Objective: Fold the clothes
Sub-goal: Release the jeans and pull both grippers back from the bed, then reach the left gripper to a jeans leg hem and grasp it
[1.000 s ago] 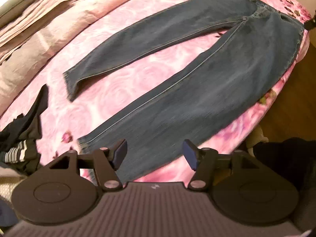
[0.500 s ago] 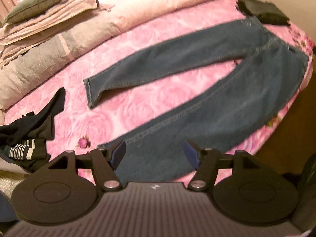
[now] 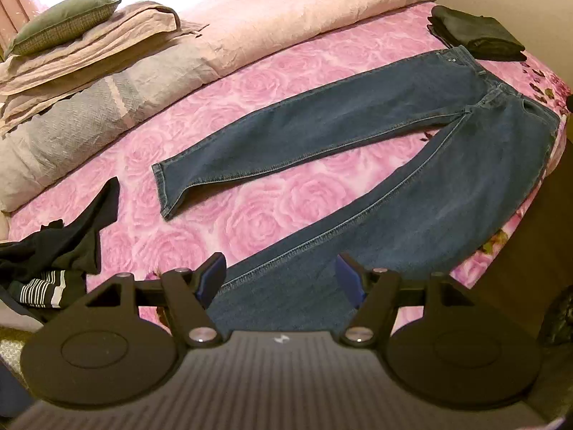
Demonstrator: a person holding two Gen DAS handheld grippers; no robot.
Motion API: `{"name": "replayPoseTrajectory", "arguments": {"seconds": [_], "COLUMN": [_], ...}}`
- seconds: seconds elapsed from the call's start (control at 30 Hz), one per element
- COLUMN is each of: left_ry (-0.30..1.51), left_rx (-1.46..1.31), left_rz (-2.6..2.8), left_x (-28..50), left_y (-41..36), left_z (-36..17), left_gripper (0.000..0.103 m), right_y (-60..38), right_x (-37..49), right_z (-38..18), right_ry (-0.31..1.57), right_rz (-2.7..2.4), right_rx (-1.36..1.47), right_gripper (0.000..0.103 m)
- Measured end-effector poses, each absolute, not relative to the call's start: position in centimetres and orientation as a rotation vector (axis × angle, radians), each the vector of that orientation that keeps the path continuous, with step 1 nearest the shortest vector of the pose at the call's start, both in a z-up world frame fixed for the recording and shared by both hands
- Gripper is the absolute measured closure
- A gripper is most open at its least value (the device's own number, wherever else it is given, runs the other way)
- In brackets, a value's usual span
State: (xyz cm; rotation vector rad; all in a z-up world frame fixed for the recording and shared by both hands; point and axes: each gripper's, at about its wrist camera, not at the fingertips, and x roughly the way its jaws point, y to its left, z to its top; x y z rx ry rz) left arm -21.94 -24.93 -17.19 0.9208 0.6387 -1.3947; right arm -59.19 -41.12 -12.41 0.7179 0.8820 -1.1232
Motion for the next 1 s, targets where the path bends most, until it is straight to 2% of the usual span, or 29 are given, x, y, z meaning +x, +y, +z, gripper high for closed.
{"name": "replayPoseTrajectory", "arguments": {"seconds": [0.63,0.87,1.0], "left_ry": [0.634,0.474,0.401], "left_rx": [0.949,1.135,1.264], "left_rz": [-1.401,-1.459,-1.502], "left_x": [-22.1,-24.0,-25.4], "left_y": [-24.1,-22.4,-21.0], "left_z": [-17.9,-20.4,-23.9], "left_gripper": [0.039,0.039,0.041], "right_y": [-41.1,-39.8,-38.8], "right_x": [-59.2,-58.1,-57.6], "right_z": [-13.3,-13.8,-16.8], "right_ry": [0.909,0.991,1.081], "right_rz": [-1.100,-1.070,-0.978], "right_rx": [0.725,0.461,0.367], "right_gripper": [0.000,0.000,0.000]}}
